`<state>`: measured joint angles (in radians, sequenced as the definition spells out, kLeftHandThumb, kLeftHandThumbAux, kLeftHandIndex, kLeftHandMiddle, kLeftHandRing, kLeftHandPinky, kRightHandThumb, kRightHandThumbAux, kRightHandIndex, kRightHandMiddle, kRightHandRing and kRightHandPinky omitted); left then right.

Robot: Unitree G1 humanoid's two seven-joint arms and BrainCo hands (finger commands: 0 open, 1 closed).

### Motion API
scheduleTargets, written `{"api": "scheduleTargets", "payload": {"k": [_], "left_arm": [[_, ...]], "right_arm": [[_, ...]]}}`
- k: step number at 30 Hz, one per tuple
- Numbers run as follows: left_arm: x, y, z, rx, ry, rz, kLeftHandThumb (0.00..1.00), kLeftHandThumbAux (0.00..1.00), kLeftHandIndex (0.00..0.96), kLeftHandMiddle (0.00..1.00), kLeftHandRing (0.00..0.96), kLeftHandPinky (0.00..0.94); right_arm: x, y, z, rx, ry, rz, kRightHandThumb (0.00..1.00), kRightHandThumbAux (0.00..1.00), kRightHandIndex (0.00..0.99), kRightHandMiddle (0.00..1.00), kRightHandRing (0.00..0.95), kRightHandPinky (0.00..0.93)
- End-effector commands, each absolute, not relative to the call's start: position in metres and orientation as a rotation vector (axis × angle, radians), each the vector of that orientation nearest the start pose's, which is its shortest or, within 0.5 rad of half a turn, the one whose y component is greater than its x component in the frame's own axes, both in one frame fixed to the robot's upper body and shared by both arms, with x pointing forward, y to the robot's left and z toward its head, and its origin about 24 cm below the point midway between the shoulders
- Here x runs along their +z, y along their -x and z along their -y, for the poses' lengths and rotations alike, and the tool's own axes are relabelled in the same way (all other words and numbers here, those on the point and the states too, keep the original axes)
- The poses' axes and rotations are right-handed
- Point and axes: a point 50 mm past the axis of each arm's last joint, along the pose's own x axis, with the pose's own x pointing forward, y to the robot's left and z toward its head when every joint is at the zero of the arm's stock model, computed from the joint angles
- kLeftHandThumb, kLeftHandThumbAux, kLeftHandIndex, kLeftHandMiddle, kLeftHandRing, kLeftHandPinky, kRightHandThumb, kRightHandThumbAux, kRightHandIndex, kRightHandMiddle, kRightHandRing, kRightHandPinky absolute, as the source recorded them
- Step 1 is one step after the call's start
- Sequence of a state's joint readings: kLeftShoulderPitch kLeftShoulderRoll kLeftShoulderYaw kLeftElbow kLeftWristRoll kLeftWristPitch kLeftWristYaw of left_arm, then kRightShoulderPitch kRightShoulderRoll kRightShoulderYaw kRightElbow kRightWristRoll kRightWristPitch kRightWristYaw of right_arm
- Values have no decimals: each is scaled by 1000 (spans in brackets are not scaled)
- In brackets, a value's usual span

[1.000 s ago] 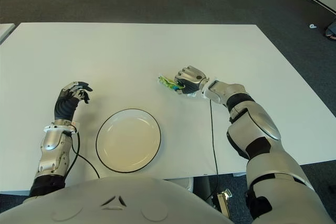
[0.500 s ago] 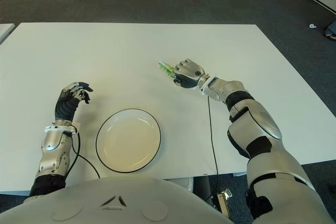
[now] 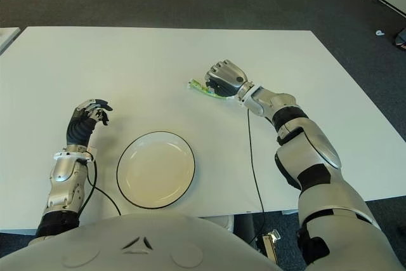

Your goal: Put the toothpaste on the table into the plate.

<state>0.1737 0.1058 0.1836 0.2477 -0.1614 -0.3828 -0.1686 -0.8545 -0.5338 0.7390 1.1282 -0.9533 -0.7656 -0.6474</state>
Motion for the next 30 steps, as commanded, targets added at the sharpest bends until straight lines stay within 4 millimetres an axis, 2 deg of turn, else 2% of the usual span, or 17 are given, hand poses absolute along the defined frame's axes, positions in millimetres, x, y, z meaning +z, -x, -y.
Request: {"api": "scheduleTargets", "payload": {"k": [1, 24, 30], "left_arm": [[-10, -200, -224, 105, 23, -18, 839, 670, 434, 506, 671, 673], [-10, -202, -224, 101, 34, -11, 838, 671, 434, 501, 664, 662], [-9, -202, -224, 98, 28, -7, 838, 671, 434, 503, 663, 664]], "right_arm": [[71, -344, 163, 568, 1433, 674, 715, 712, 447, 845, 841, 852], [84, -341, 157, 567, 1267, 692, 720, 712, 441, 851, 848, 851], [87, -340, 154, 589, 1260, 697, 719, 710, 441, 837, 834, 820]]}}
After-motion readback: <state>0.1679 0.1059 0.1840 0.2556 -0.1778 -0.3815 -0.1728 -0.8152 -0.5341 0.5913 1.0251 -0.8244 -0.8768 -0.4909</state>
